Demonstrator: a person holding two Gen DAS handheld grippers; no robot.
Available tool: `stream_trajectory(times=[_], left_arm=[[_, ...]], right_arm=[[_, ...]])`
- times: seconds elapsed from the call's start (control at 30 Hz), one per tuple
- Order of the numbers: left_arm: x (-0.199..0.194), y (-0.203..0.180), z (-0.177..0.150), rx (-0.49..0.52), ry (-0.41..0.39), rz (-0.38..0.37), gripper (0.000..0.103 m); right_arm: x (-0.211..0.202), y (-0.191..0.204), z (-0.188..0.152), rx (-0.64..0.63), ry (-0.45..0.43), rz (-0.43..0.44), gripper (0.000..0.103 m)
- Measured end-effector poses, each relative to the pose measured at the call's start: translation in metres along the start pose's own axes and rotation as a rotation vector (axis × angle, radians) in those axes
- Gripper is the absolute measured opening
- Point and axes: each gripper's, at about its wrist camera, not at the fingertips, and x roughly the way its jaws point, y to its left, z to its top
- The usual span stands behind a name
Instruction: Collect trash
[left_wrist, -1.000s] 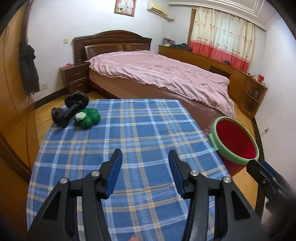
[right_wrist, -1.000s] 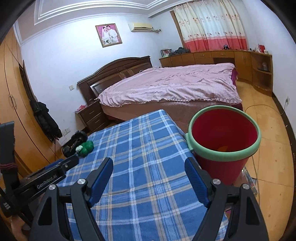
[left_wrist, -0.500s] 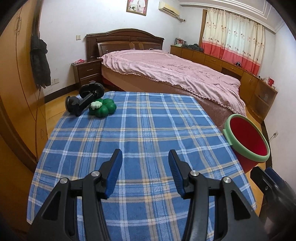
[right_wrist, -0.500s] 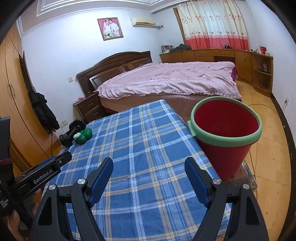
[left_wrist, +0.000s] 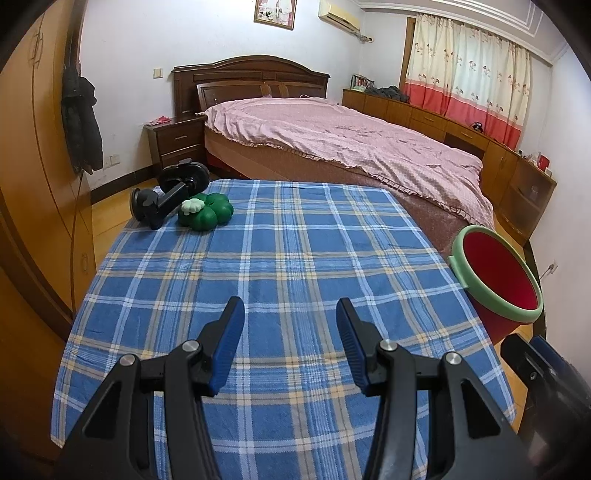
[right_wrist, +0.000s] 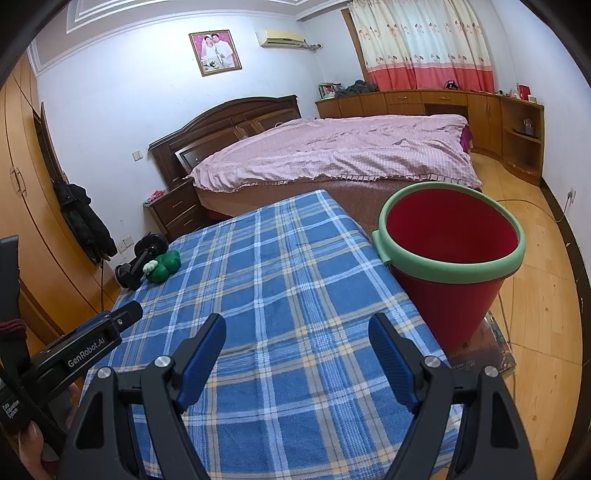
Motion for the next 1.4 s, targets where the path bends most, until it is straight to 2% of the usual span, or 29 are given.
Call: stream_trajectory(times=[1.4], left_arm=[[0.0004,0.0016,0.0014,-0.002,0.002,0.007,0.052]], right_arm=[[-0.0010,-0.0015,0.0030,0.006,0.003,0.001,0.082]])
